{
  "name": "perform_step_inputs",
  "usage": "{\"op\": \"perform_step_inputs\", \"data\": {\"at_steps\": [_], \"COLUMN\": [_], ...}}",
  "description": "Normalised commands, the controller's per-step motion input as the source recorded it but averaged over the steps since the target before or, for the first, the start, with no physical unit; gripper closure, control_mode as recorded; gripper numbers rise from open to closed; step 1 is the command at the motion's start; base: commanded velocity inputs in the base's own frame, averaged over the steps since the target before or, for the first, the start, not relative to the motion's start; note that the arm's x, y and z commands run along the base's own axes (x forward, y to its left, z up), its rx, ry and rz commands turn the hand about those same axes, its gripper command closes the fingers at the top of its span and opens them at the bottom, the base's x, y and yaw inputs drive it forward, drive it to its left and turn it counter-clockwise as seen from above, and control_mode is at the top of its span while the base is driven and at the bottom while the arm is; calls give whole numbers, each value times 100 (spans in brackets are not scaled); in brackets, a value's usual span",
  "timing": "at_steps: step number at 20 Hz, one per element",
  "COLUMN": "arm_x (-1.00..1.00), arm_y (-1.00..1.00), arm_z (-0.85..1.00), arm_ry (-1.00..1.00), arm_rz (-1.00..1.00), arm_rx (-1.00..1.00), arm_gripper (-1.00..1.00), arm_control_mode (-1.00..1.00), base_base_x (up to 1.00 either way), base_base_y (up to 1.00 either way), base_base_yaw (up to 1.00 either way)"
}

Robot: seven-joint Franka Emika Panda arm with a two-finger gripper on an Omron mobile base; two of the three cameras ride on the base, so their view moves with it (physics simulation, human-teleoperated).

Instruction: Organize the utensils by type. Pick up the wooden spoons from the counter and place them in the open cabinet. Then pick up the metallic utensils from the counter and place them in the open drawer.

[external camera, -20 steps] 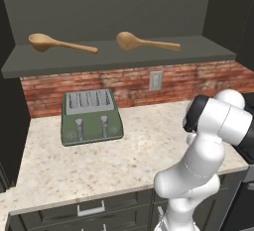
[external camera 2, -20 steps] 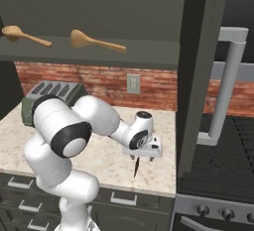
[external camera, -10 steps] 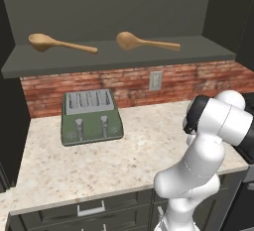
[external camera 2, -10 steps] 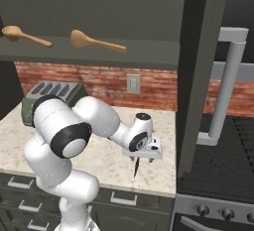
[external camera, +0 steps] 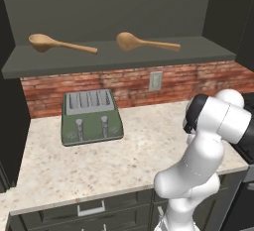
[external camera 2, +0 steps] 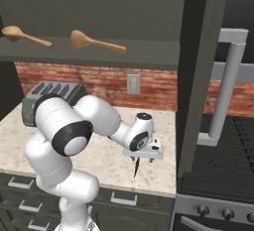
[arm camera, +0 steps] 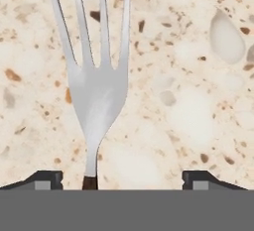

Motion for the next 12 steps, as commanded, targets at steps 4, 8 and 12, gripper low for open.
{"op": "perform_step_inputs", "data": {"at_steps": [4,8,12], "arm_x": [-4,-9,-15], "arm_y": [0,0,2], "arm_z": [-51,-38,-28], "arm_ry": [0,0,0], "arm_rz": [0,2,3], "arm_rx": [0,0,0], "arm_gripper": [100,100,100], "arm_control_mode": [-100,-100,-100], "base_base_x": [0,0,0], "base_base_y": [0,0,0], "base_base_yaw": [0,0,0]}}
